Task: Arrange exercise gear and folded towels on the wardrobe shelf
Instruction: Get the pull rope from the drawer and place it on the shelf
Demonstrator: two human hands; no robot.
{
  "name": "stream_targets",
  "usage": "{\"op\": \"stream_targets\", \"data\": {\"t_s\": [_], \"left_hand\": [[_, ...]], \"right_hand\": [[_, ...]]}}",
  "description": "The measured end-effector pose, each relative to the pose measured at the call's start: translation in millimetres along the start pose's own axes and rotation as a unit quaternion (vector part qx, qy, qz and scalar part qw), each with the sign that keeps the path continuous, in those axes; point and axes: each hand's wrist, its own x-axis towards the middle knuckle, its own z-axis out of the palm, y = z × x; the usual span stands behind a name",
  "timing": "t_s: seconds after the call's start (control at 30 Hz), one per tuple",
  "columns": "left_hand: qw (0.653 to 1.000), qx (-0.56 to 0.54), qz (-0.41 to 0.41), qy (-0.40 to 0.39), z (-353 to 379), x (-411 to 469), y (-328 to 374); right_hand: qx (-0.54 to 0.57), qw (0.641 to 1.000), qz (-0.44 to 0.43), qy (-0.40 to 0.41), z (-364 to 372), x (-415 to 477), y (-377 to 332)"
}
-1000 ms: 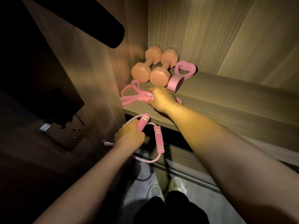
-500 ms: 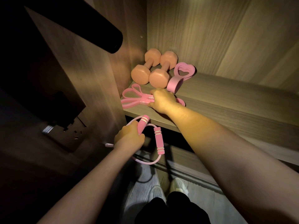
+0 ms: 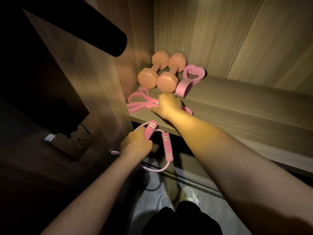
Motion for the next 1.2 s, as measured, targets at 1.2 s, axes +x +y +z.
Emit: {"op": "stream_targets", "data": {"t_s": [1.2], "left_hand": [[0.906,-0.416,0.011,0.078,-66.5,-165.6,42.3]], "right_hand": [[0.545,0.815,0.194,-0.039,-83.9,-275.1,84.9]]}}
